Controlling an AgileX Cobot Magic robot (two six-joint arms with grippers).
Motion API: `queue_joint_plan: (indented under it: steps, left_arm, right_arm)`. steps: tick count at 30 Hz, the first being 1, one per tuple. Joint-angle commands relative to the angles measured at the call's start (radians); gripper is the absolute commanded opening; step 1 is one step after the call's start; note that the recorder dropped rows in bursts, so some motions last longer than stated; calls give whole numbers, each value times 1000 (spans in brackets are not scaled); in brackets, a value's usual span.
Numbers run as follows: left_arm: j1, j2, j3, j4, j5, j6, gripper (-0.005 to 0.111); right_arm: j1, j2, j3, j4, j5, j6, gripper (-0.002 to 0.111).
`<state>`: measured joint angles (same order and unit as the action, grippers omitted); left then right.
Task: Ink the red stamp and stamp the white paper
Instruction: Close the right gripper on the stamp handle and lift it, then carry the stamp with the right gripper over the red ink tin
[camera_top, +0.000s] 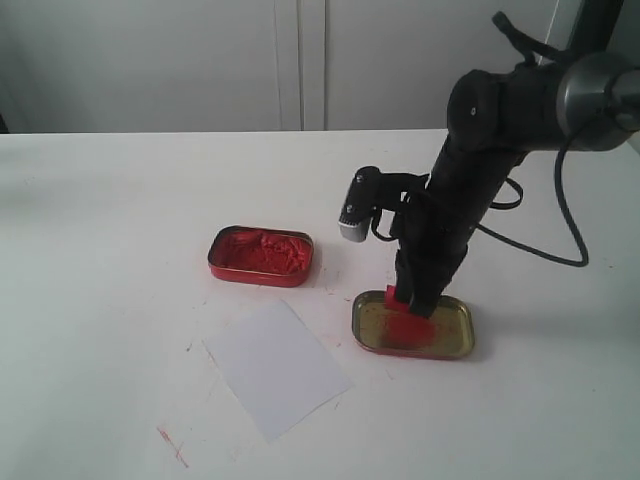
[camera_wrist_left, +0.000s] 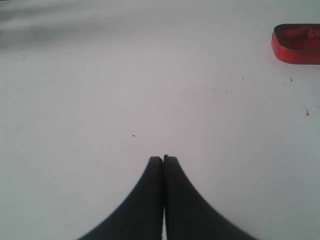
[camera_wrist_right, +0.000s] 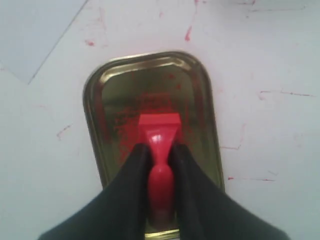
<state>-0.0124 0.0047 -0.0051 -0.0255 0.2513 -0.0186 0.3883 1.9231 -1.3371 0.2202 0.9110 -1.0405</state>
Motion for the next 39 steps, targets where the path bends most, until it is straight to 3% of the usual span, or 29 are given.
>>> queue_joint_plan:
  steps: [1, 12, 19, 39]
  left_arm:
    - [0, -5, 5, 2, -5, 1, 0]
    - [0, -5, 5, 2, -5, 1, 0]
    - [0, -5, 5, 2, -5, 1, 0]
    - [0, -5, 5, 2, -5, 1, 0]
  right_arm:
    - [0, -17, -45, 30, 8, 98, 0]
    - [12, -13, -199, 31, 32, 321, 0]
    - [81, -5, -284, 26, 36, 396, 0]
    - [231, 295, -759, -40, 213, 596, 0]
